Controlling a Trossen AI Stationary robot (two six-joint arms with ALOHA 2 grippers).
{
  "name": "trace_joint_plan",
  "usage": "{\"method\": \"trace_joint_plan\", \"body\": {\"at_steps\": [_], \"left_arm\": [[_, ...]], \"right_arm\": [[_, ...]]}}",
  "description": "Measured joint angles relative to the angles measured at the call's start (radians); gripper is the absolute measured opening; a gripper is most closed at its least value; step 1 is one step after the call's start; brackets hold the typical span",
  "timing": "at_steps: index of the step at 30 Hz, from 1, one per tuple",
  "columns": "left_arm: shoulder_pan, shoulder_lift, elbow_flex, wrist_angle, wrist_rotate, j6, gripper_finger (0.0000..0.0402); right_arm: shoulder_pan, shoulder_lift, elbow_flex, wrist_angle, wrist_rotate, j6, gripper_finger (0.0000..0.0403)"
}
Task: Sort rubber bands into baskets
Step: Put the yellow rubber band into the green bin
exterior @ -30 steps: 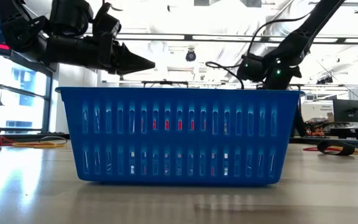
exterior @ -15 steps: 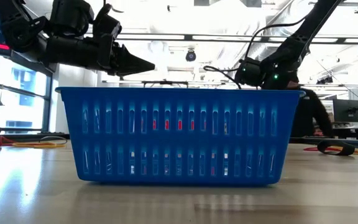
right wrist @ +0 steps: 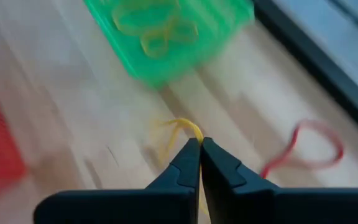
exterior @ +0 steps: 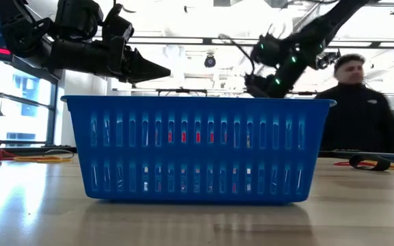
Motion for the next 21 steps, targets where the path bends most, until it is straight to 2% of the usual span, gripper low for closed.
{"method": "trace_joint_plan", "body": {"at_steps": [8, 21], "left_arm": [[0.000, 0.000, 0.000, 0.000, 0.000, 0.000, 0.0000], [-0.007, 0.000, 0.000, -0.002, 0.002, -0.001, 0.0000]], "right_arm": [[0.097, 0.043, 0.191, 0.044, 0.086, -0.070, 0.0000], [0.084, 0.325, 0.444, 0.017, 0.118, -0.148, 0.0000]]}}
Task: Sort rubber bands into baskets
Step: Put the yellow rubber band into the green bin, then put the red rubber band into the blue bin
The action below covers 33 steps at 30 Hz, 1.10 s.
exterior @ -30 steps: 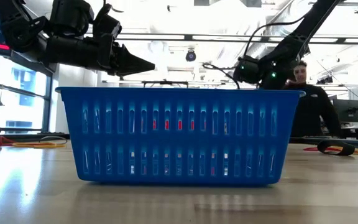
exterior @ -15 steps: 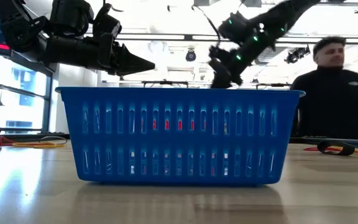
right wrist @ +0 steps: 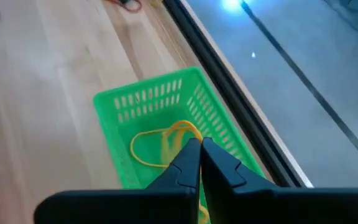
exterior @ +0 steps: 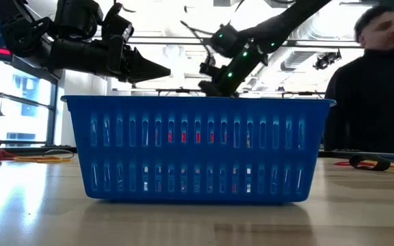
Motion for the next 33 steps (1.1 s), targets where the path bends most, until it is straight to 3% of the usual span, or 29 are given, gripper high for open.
{"method": "trace_joint_plan", "body": {"at_steps": [7, 18, 20, 25, 33], "left_arm": [[0.000, 0.000, 0.000, 0.000, -0.001, 0.000, 0.0000], [0.000, 0.000, 0.000, 0.000, -0.003, -0.006, 0.0000], [0.000, 0.000, 0.000, -0.001, -0.003, -0.009, 0.0000], [0.000, -0.003, 0.000, -0.011, -0.003, -0.008, 0.0000], [0.002, -0.118, -0.001, -0.180, -0.009, -0.008, 0.0000]], "right_arm": [[-0.008, 0.045, 0.054, -0.087, 0.000, 0.019, 0.0012], [0.007, 0.023, 0.055, -0.100, 0.003, -0.004, 0.0104], [0.012, 0.020, 0.055, -0.103, 0.003, -0.008, 0.0091], [0.038, 0.020, 0.048, -0.104, 0.003, -0.040, 0.0010], [0.105, -0.095, -0.073, 0.030, 0.032, -0.042, 0.0002]]}}
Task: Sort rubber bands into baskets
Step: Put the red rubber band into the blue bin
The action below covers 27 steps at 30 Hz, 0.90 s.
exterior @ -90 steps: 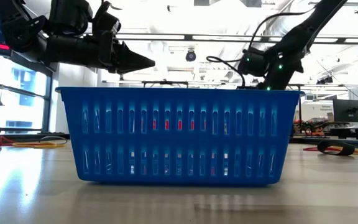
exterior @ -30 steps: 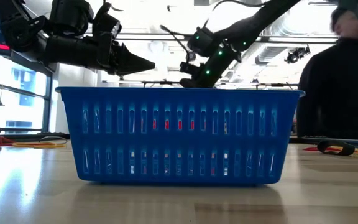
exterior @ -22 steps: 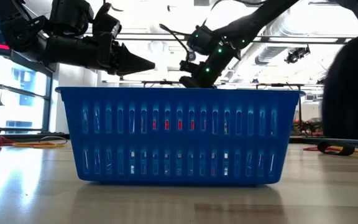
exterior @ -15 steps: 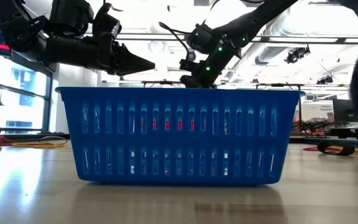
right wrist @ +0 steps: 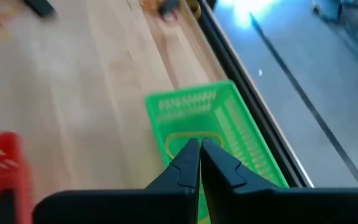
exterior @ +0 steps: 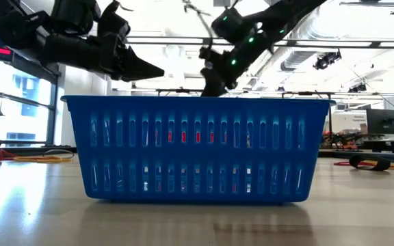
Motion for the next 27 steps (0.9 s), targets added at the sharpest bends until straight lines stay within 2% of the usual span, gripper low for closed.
{"method": "trace_joint_plan", "body": {"at_steps": [7, 12, 15, 19, 22, 27], "left_arm": [[0.000, -0.184, 0.002, -0.237, -0.009, -0.006, 0.0000], [0.000, -0.279, 0.002, -0.392, -0.013, -0.035, 0.0000], [0.000, -0.308, 0.012, -0.474, -0.014, -0.050, 0.0000], [-0.001, -0.310, 0.015, -0.493, -0.013, -0.053, 0.0000], [-0.001, -0.296, 0.014, -0.483, -0.013, -0.053, 0.0000], [-0.002, -0.277, 0.015, -0.448, -0.013, -0.061, 0.0000]], "right_arm": [[0.033, -0.164, -0.235, 0.208, -0.015, 0.057, 0.0000], [0.040, -0.269, -0.382, 0.275, -0.017, 0.120, 0.0000], [0.039, -0.331, -0.428, 0.237, -0.017, 0.150, 0.0000], [0.028, -0.380, -0.439, 0.125, 0.013, 0.177, 0.0000], [-0.003, -0.381, -0.439, 0.055, 0.080, 0.179, 0.0001], [-0.092, -0.346, -0.439, -0.052, 0.080, 0.227, 0.0030]]}}
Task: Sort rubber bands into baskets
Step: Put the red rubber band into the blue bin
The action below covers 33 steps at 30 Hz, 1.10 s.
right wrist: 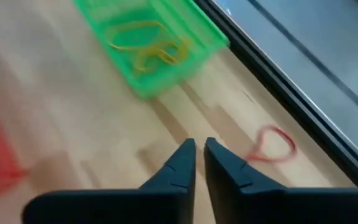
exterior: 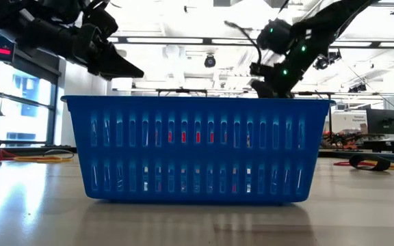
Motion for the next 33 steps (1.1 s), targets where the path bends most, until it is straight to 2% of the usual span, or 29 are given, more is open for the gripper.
{"method": "trace_joint_plan", "body": {"at_steps": [7, 12, 15, 21, 27, 30, 33], "left_arm": [[0.000, 0.016, 0.000, 0.014, 0.008, -0.001, 0.0000], [0.000, 0.016, 0.000, 0.015, 0.010, -0.003, 0.0000], [0.000, 0.016, 0.000, 0.015, 0.013, -0.009, 0.0000], [0.000, 0.016, 0.000, 0.015, 0.013, -0.003, 0.0000], [0.000, 0.016, 0.000, 0.026, 0.013, -0.008, 0.0000], [0.000, 0.016, 0.000, 0.031, 0.013, -0.007, 0.0000], [0.000, 0.016, 0.000, 0.031, 0.013, 0.000, 0.0000]], "right_arm": [[-0.117, 0.051, 0.000, -0.009, -0.032, -0.019, 0.0113], [-0.198, 0.120, 0.000, -0.009, -0.119, -0.032, 0.0138], [-0.230, 0.156, 0.000, 0.005, -0.125, -0.042, 0.0139], [-0.264, 0.224, 0.000, 0.034, -0.204, -0.058, 0.0139], [-0.276, 0.281, 0.000, 0.054, -0.212, -0.062, 0.0137], [-0.276, 0.288, 0.001, 0.055, -0.217, -0.054, 0.0117], [-0.275, 0.289, 0.002, 0.057, -0.218, -0.066, 0.0073]]}}
